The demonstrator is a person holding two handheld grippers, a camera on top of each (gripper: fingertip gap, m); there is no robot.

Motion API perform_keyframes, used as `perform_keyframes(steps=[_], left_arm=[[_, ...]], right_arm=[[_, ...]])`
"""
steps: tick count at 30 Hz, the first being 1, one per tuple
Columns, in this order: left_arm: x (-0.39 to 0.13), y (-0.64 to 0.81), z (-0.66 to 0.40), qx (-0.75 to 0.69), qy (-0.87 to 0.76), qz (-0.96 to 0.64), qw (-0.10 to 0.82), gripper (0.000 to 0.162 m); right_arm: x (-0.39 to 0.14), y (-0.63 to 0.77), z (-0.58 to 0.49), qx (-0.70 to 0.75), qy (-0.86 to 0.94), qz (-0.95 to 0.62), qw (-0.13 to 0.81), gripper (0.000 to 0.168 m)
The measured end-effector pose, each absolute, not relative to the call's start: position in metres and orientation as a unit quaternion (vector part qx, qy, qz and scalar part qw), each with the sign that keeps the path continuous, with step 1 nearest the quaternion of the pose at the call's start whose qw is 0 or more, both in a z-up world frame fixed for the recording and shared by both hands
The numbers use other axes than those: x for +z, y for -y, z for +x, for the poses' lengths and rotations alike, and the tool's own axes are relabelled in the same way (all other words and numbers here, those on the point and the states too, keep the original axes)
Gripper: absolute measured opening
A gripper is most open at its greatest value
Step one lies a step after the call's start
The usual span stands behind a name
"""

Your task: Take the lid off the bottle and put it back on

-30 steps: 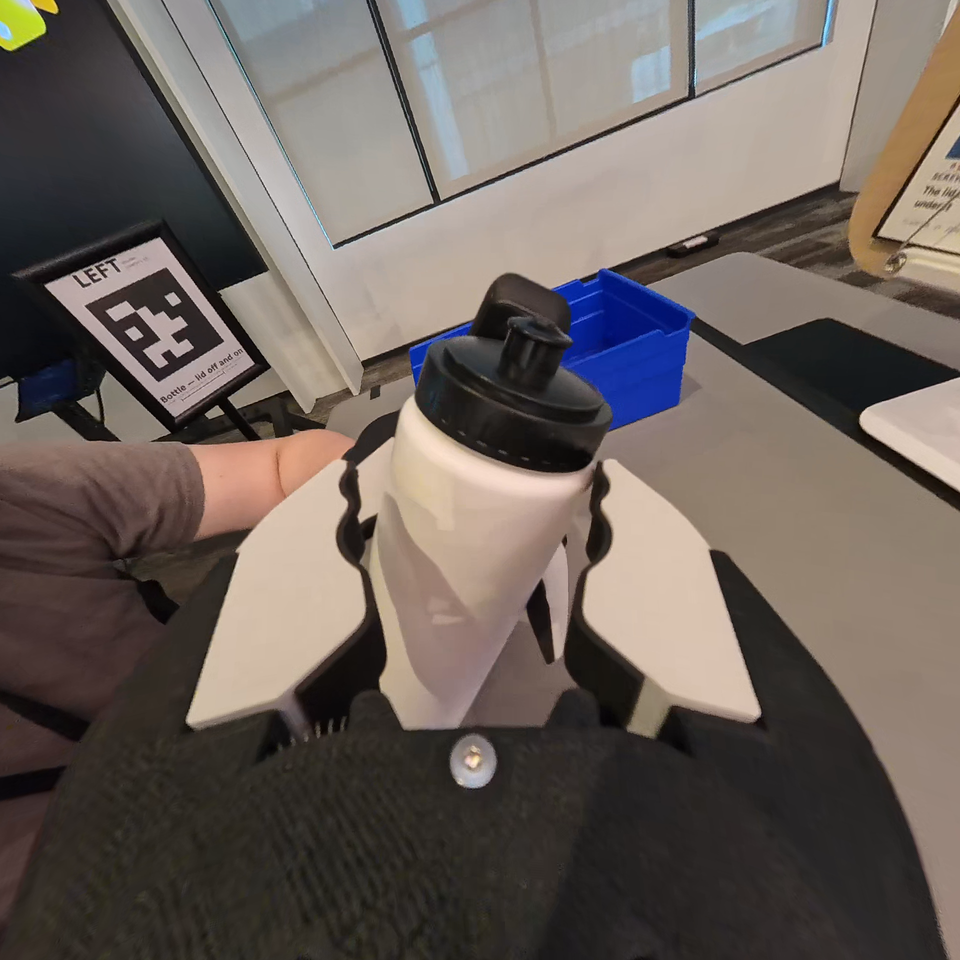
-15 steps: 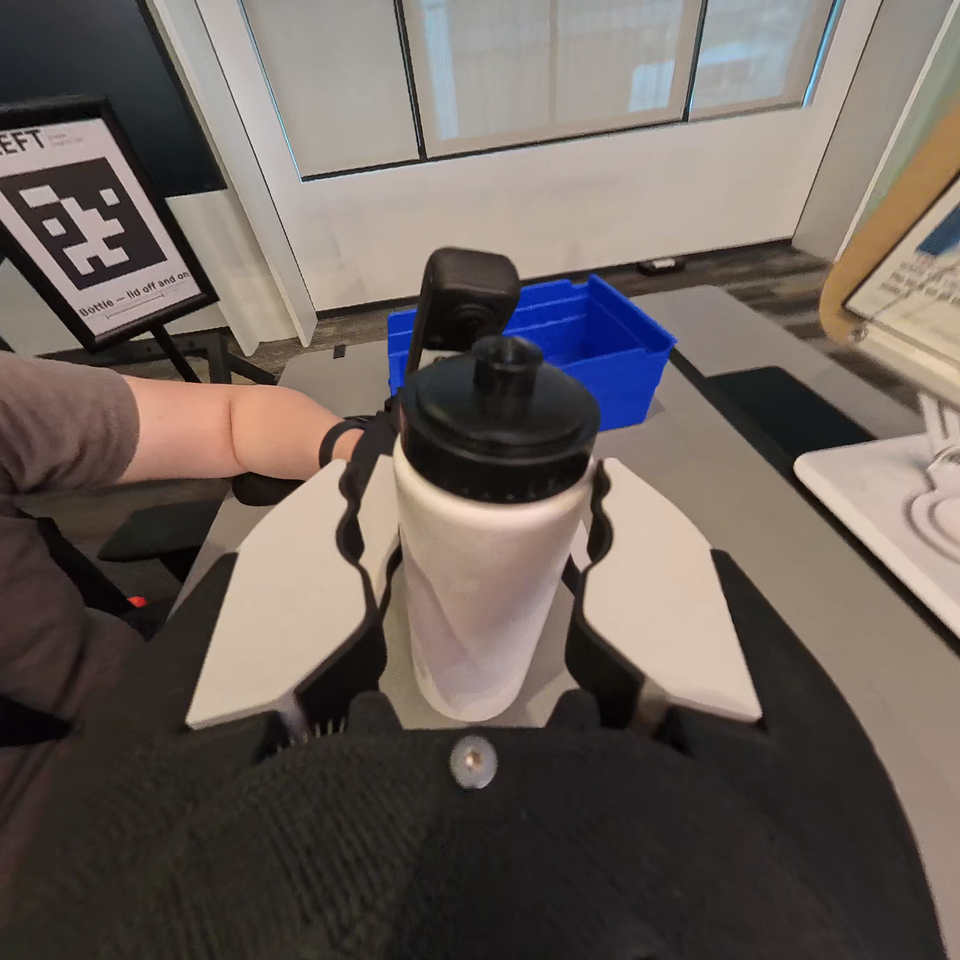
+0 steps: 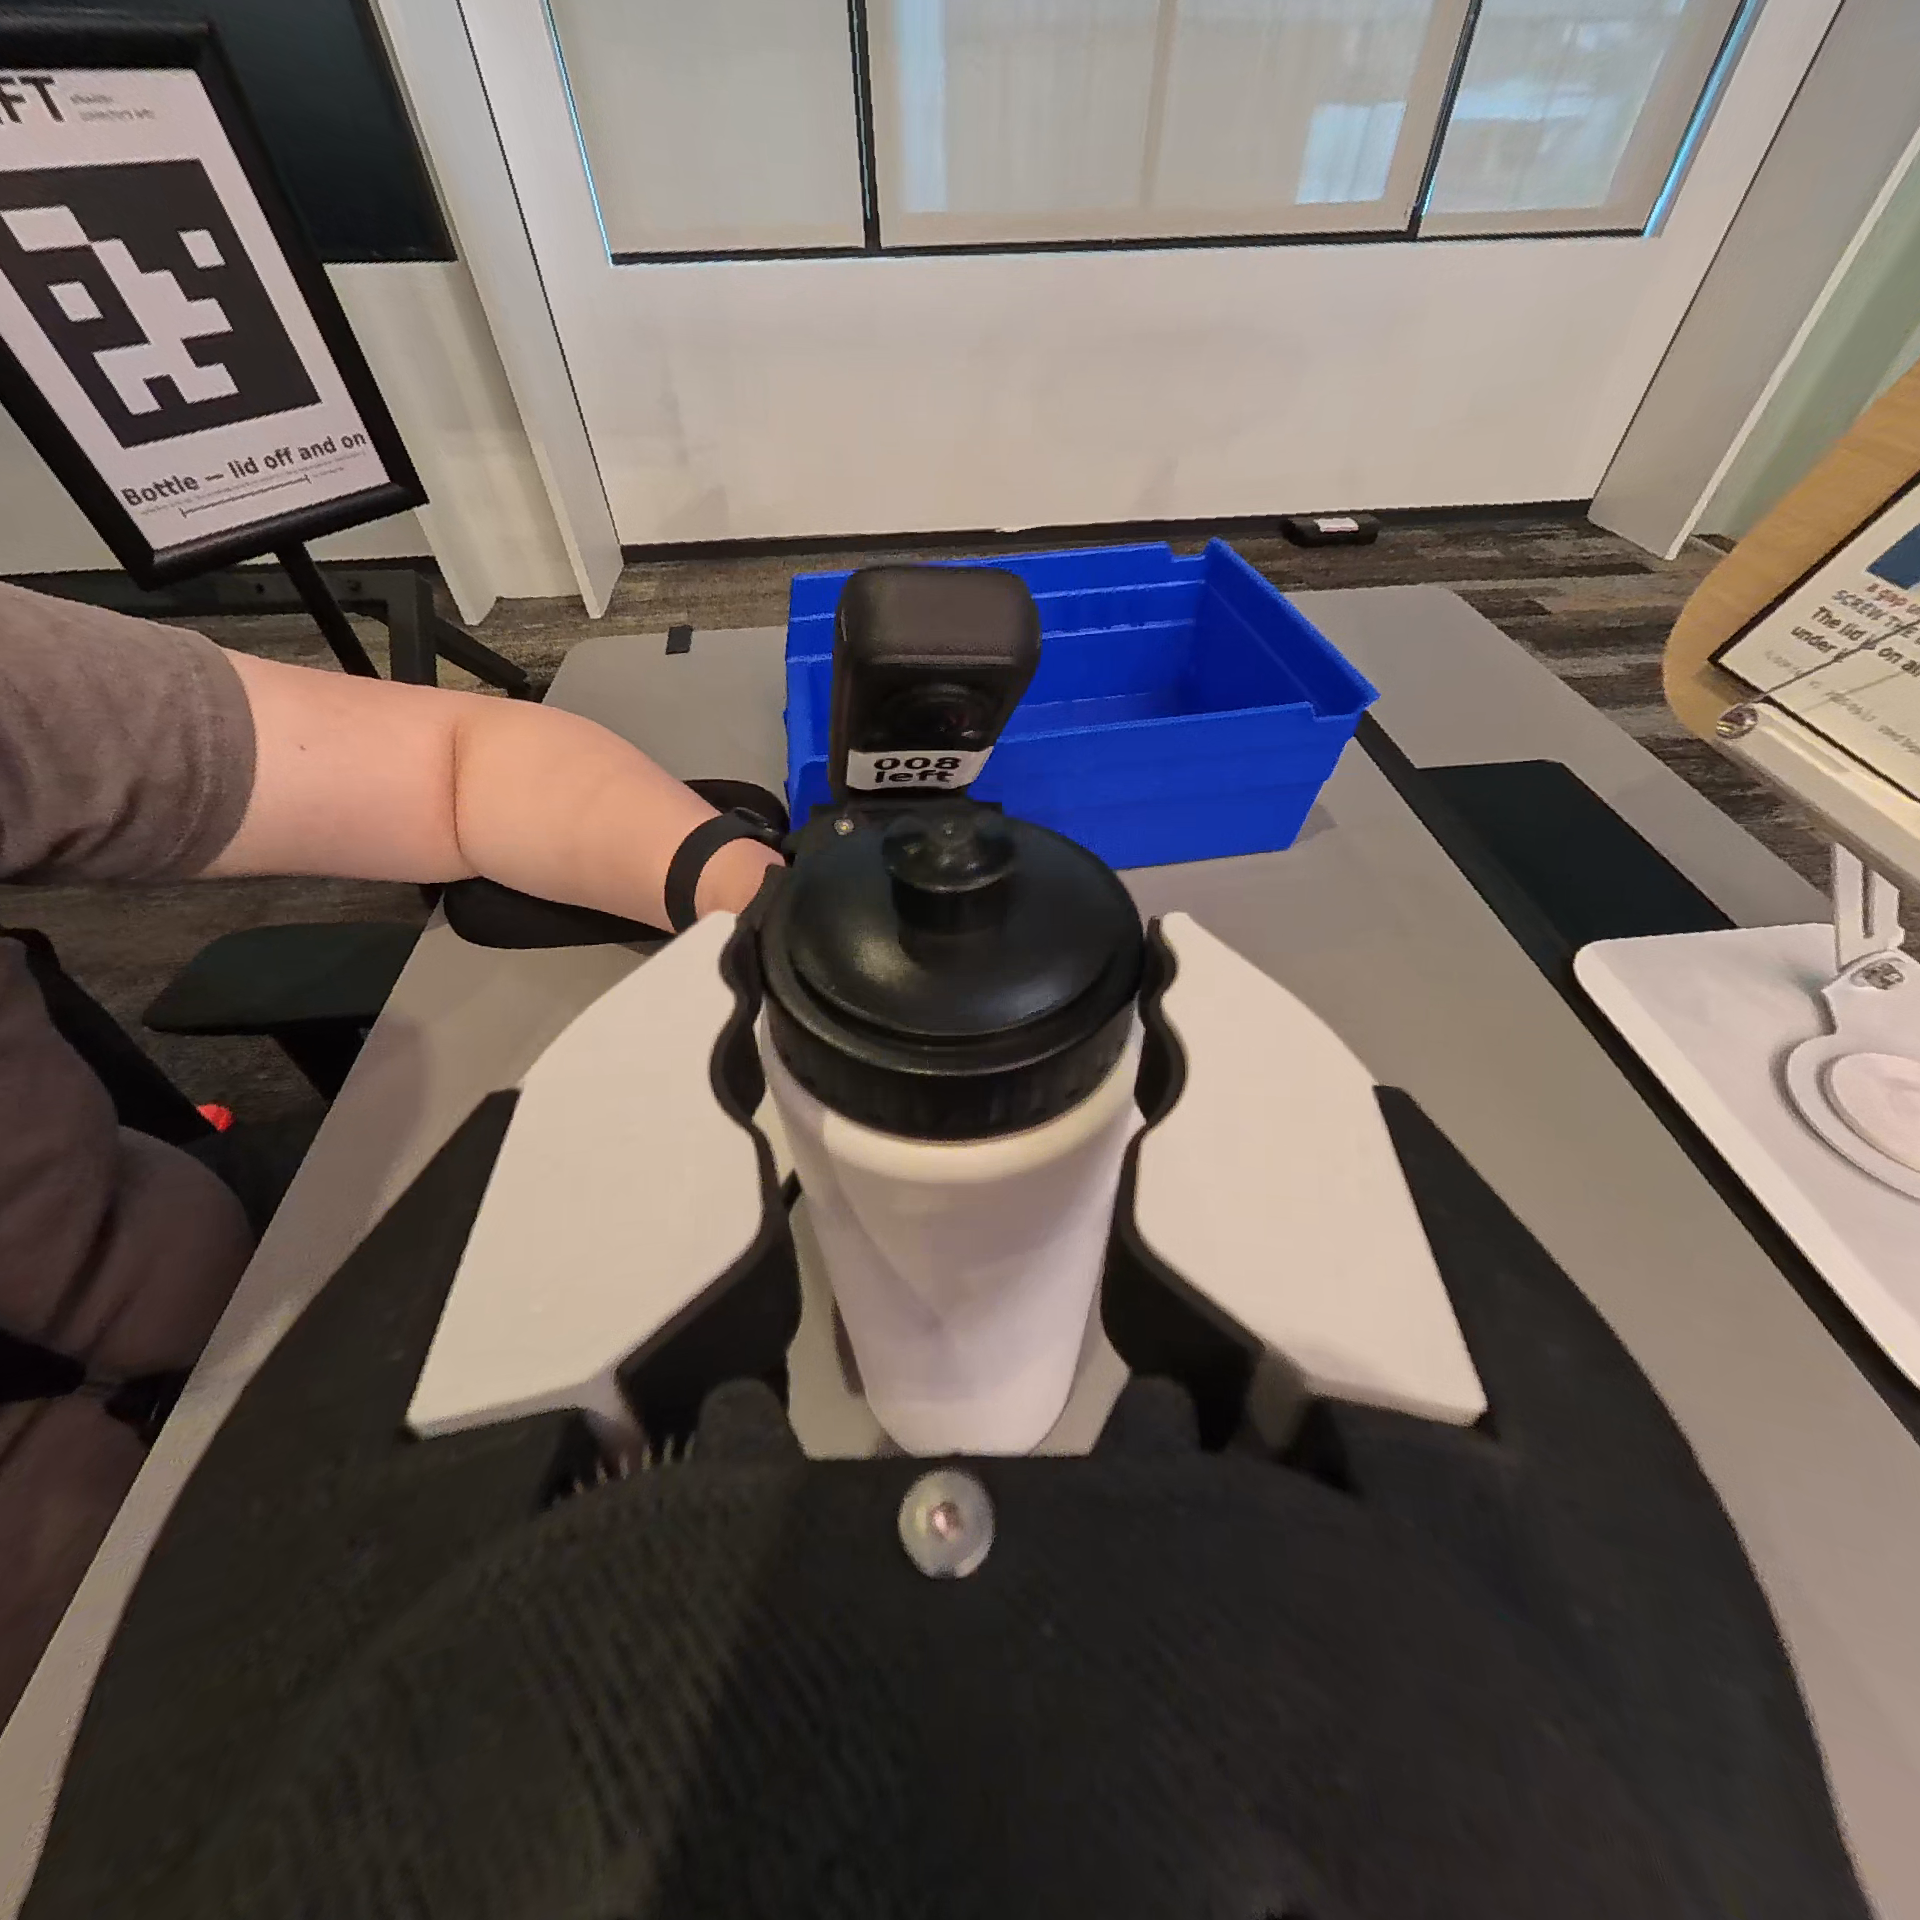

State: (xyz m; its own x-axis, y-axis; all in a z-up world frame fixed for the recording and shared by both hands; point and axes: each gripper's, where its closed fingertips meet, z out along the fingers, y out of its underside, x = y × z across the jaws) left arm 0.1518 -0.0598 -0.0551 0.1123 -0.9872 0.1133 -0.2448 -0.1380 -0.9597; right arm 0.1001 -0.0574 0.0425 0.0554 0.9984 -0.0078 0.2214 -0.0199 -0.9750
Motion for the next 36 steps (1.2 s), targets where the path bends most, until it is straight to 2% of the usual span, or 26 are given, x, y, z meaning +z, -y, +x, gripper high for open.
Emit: perform_keyframes(steps=[5,9,14,25,34,36], left_arm=[[-0.043,0.060,0.152,-0.455,-0.483,-0.595,0.453,0.105],[-0.023,0.061,0.147,-0.458,-0.470,-0.572,0.492,0.093],[-0.025,0.054,0.147,-0.443,-0.455,-0.596,0.492,0.092],[-0.028,0.022,0.131,-0.292,-0.359,-0.694,0.552,0.086],[-0.025,0.039,0.146,-0.358,-0.424,-0.638,0.534,0.086],[-0.018,0.042,0.150,-0.381,-0.431,-0.612,0.543,0.099]], right_arm=[[0.038,0.061,0.100,0.407,0.559,-0.566,0.449,0.072],[0.038,0.061,0.103,0.409,0.564,-0.562,0.446,0.072],[0.037,0.053,0.104,0.410,0.544,-0.578,0.450,0.072],[0.037,0.028,0.097,0.341,0.453,-0.647,0.509,0.072],[0.041,0.042,0.101,0.382,0.520,-0.592,0.483,0.076],[0.040,0.045,0.102,0.382,0.532,-0.589,0.473,0.076]])
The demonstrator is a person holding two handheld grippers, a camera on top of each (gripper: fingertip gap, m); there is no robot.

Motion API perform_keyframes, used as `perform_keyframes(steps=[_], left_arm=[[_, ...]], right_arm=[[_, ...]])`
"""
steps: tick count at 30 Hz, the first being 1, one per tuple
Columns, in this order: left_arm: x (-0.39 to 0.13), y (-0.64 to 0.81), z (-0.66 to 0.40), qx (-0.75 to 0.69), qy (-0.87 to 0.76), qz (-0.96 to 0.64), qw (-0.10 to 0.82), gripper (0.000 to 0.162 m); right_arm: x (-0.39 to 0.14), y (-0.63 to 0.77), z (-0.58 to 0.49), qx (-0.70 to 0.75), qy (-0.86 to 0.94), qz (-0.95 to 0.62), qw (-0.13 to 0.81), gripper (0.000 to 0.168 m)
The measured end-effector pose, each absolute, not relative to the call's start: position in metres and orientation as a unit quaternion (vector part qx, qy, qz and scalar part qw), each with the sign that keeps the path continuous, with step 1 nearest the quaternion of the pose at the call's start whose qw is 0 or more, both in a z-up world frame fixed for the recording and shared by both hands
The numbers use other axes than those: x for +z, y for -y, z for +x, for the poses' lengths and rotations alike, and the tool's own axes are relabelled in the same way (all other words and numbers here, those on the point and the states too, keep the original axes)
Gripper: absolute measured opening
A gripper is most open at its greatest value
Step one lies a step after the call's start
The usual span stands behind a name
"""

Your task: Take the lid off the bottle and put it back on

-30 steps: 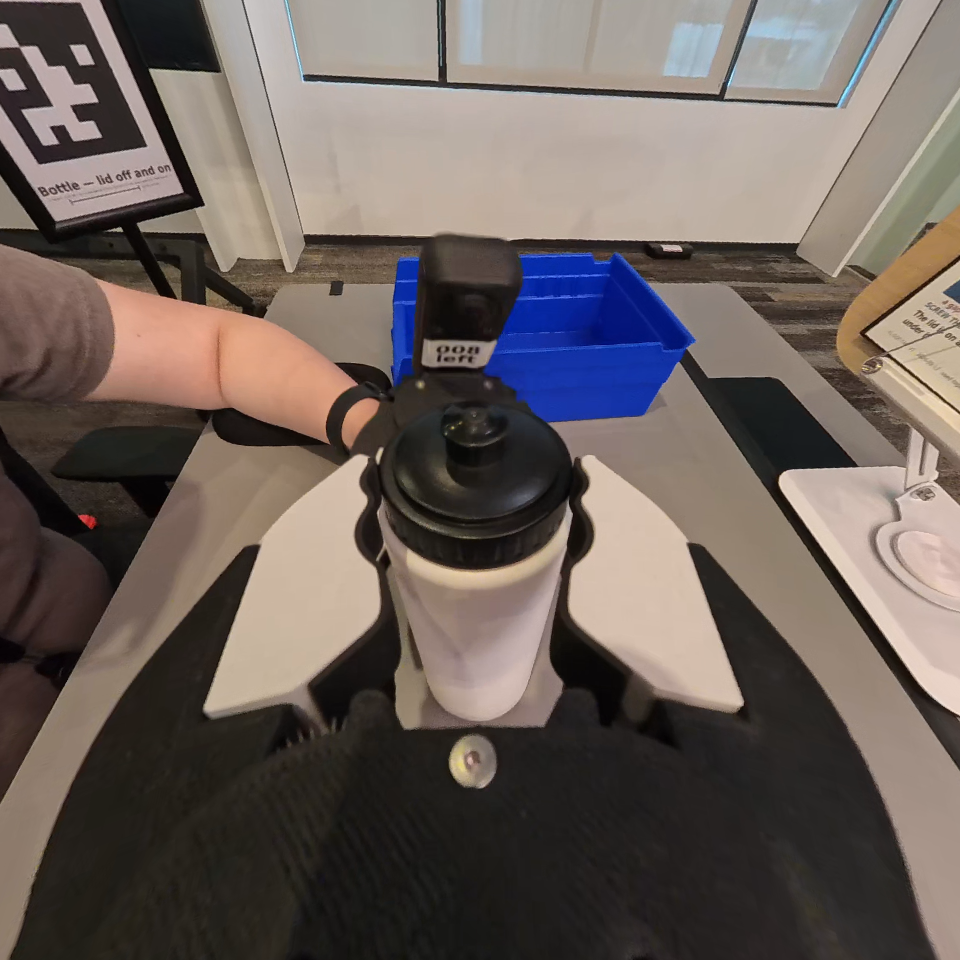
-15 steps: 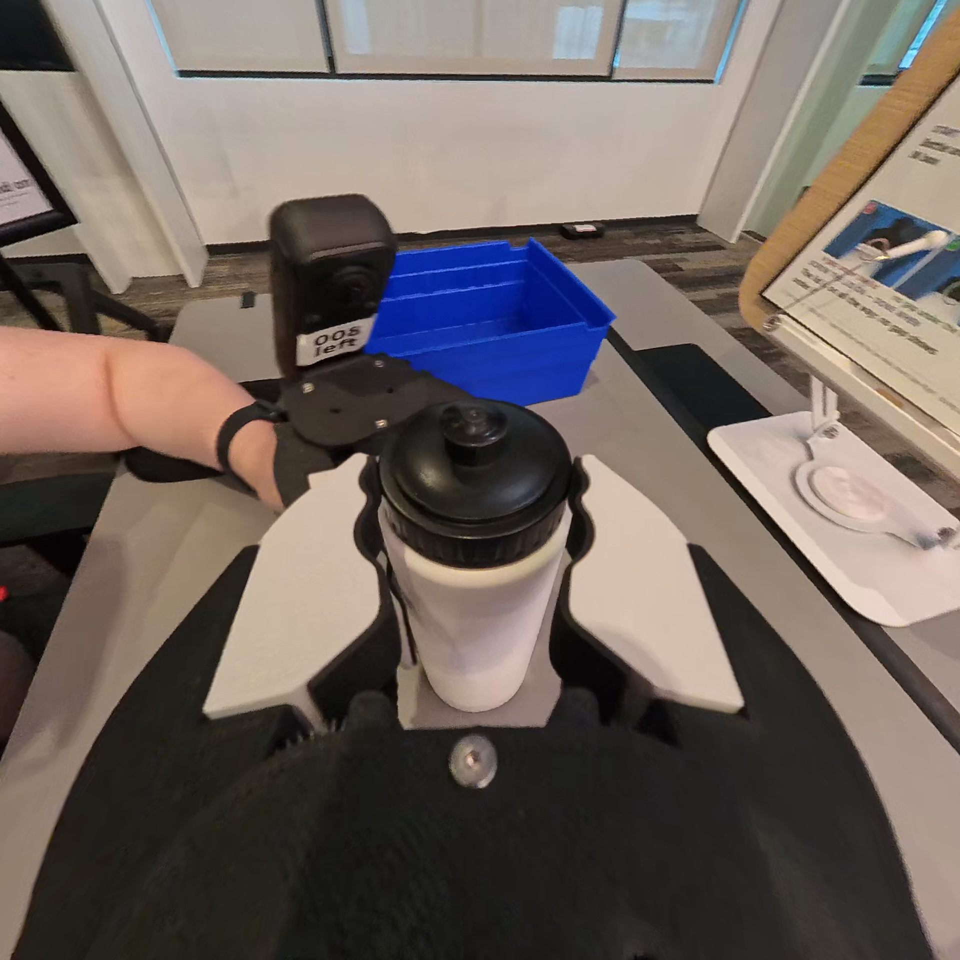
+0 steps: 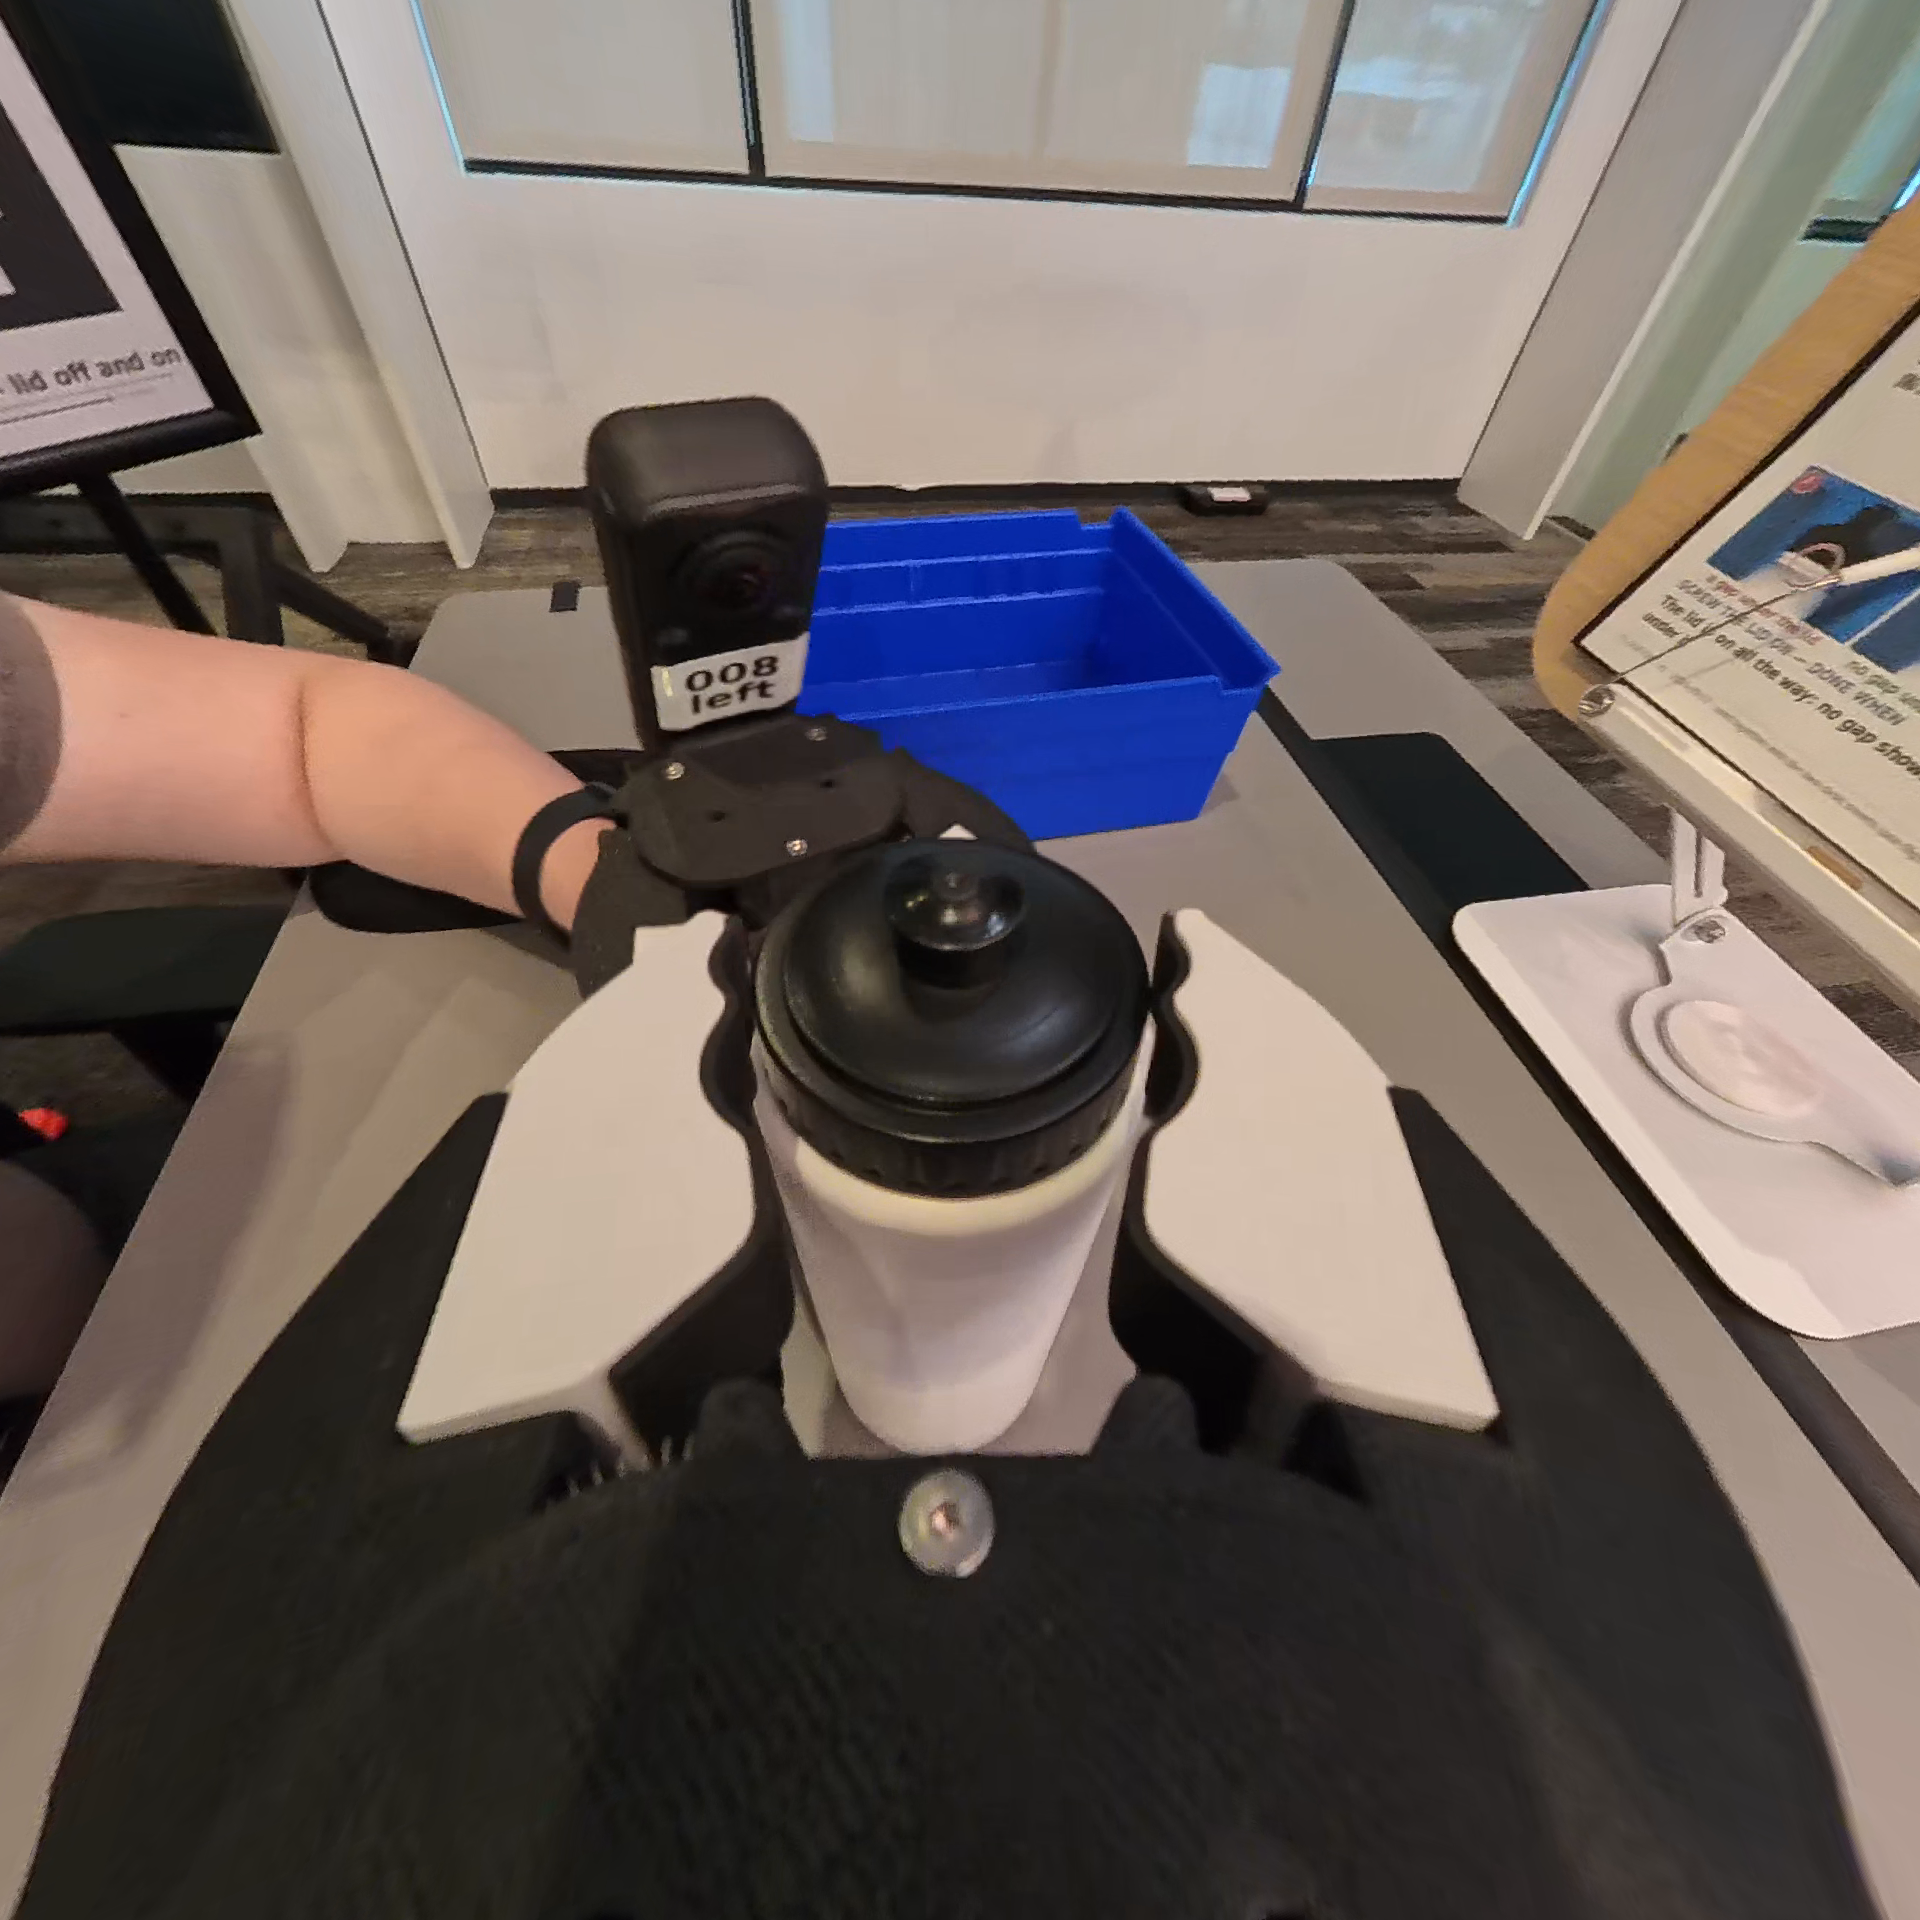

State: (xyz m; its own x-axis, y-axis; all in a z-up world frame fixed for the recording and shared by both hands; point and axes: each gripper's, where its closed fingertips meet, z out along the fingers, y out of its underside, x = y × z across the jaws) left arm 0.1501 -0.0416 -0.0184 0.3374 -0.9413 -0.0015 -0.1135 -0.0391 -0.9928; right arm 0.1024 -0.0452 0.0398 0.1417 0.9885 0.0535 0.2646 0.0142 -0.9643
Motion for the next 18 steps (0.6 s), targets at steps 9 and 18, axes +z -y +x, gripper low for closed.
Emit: perform_keyframes(steps=[9,18], left_arm=[[-0.028,0.040,0.158,-0.379,-0.456,-0.626,0.507,0.098],[-0.030,0.022,0.149,-0.307,-0.378,-0.693,0.532,0.098]], right_arm=[[0.040,0.043,0.102,0.393,0.522,-0.591,0.473,0.076],[0.040,0.029,0.098,0.323,0.448,-0.655,0.516,0.076]])
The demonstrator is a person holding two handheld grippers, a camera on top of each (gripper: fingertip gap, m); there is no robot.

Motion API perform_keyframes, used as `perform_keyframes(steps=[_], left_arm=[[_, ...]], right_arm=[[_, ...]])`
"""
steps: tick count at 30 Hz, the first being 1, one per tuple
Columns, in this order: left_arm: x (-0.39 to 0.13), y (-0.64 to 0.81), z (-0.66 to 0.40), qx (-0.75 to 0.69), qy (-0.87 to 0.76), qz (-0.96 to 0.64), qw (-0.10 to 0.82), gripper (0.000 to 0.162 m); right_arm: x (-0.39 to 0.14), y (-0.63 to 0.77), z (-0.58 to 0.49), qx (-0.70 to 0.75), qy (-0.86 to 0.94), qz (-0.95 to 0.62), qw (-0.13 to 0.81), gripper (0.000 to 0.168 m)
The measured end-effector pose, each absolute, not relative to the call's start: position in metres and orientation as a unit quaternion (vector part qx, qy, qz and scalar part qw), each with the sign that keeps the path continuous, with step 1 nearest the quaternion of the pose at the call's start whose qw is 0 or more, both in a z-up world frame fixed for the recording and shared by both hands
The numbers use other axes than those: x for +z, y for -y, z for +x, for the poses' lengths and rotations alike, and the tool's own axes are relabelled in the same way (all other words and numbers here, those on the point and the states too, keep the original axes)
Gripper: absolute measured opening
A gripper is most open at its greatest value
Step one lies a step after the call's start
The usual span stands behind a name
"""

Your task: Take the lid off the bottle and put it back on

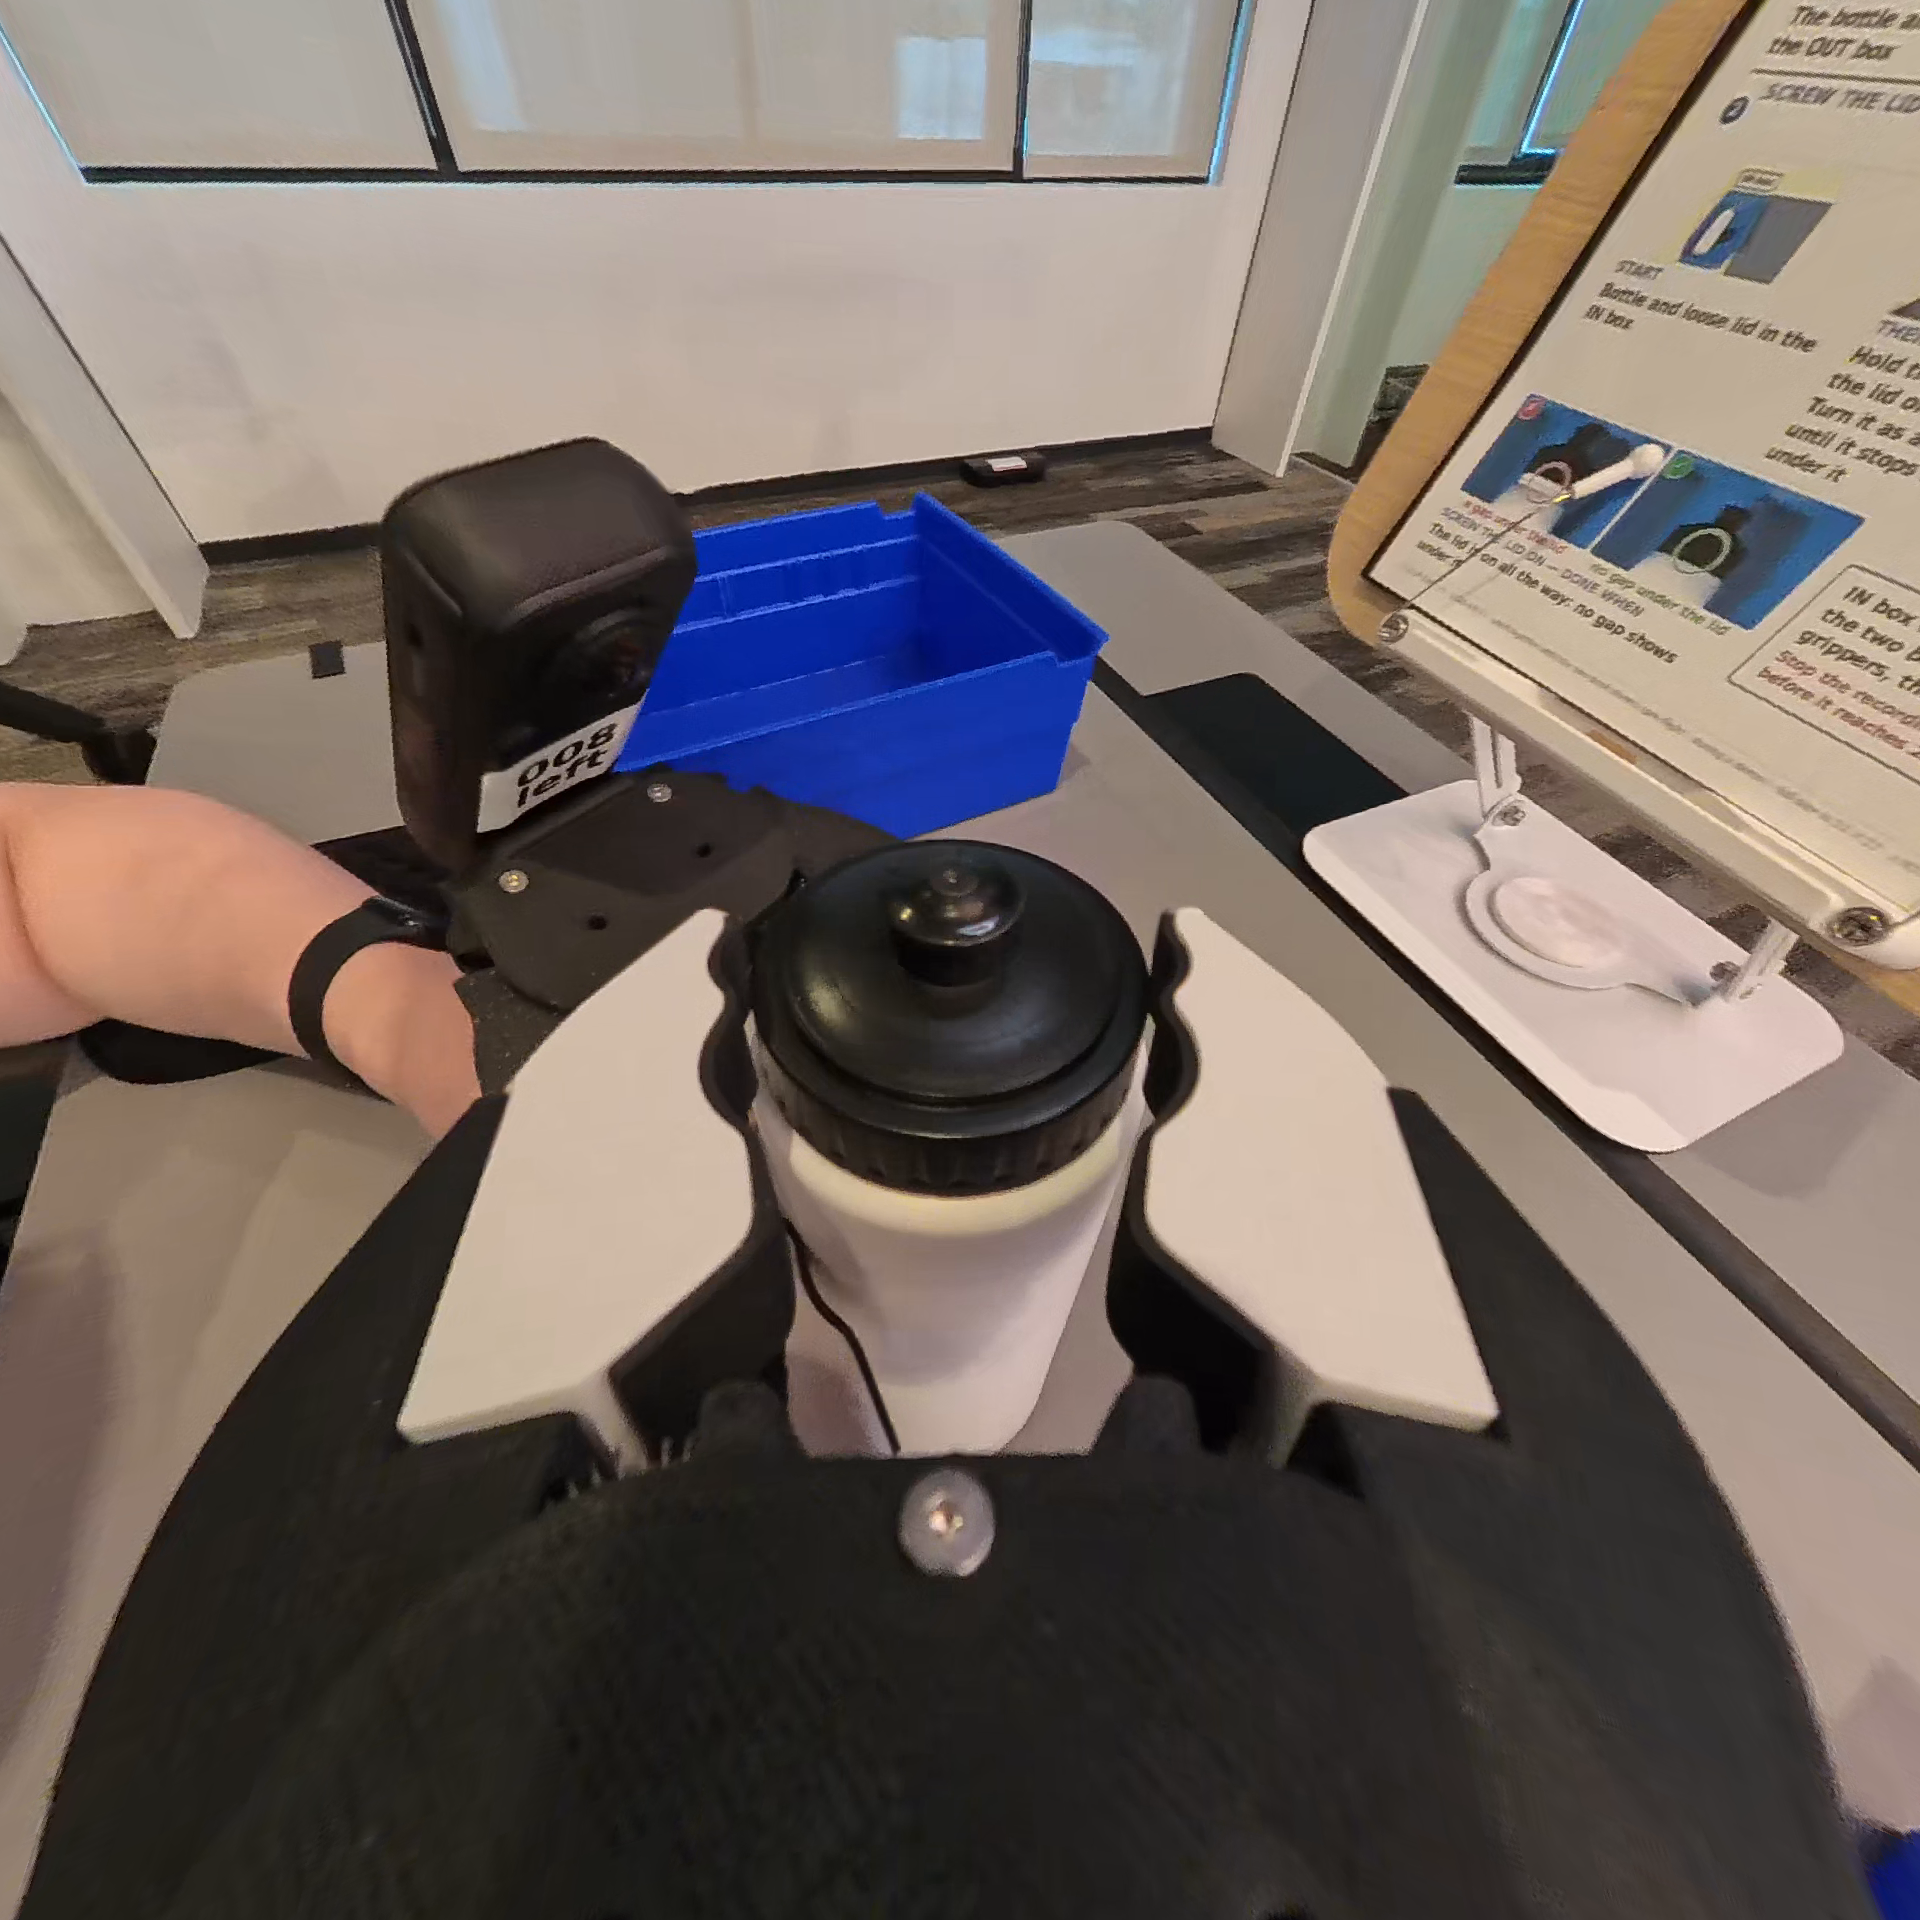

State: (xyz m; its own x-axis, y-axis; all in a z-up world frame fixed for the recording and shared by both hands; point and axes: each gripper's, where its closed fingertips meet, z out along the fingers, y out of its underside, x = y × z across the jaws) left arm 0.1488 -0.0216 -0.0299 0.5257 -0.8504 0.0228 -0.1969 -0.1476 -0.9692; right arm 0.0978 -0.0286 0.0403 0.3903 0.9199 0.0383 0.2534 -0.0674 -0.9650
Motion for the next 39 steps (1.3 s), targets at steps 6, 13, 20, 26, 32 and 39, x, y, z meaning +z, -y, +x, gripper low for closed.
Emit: perform_keyframes(steps=[6,13,20,26,32,39], left_arm=[[-0.030,0.032,0.153,-0.334,-0.425,-0.664,0.517,0.098],[-0.030,0.034,0.153,-0.346,-0.430,-0.661,0.508,0.098],[-0.029,0.019,0.143,-0.326,-0.366,-0.706,0.511,0.095],[-0.031,0.019,0.142,-0.300,-0.388,-0.703,0.515,0.095],[-0.032,0.031,0.152,-0.318,-0.438,-0.677,0.498,0.096],[-0.032,0.029,0.158,-0.331,-0.436,-0.665,0.508,0.104]], right_arm=[[0.036,0.041,0.102,0.356,0.529,-0.603,0.479,0.079],[0.034,0.040,0.101,0.377,0.533,-0.586,0.480,0.075],[0.034,0.023,0.096,0.356,0.435,-0.650,0.512,0.074],[0.033,0.028,0.101,0.335,0.492,-0.627,0.503,0.073],[0.037,0.039,0.106,0.382,0.533,-0.580,0.483,0.074],[0.034,0.039,0.102,0.367,0.536,-0.585,0.485,0.075]])
